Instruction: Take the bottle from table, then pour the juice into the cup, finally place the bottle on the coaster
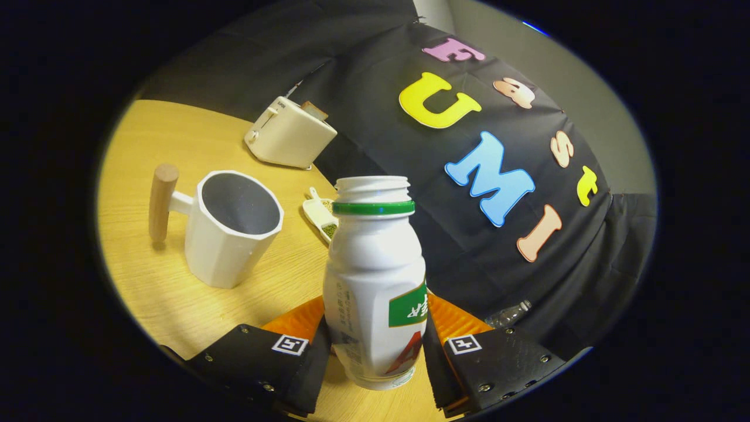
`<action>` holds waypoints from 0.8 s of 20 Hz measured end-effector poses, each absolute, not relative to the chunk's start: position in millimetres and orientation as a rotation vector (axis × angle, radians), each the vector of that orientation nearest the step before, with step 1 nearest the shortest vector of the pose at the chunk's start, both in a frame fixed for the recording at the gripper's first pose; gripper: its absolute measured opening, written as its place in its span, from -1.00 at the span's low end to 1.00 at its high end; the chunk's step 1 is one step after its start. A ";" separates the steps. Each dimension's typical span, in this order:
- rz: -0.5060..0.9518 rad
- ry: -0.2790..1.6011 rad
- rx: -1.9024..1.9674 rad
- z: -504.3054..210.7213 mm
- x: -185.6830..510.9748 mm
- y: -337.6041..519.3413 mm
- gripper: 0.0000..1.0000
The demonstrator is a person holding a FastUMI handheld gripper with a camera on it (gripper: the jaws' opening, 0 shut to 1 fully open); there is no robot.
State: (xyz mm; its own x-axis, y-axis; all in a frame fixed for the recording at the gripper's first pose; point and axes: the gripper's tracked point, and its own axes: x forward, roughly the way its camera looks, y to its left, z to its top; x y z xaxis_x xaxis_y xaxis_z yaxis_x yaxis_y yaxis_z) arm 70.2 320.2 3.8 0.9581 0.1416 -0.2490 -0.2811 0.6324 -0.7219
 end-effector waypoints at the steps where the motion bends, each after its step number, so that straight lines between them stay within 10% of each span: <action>1: 0.244 0.176 -0.871 1.7 70.8 321.5 0.44; 16: 0.196 0.127 -1.191 5.3 74.0 329.5 0.43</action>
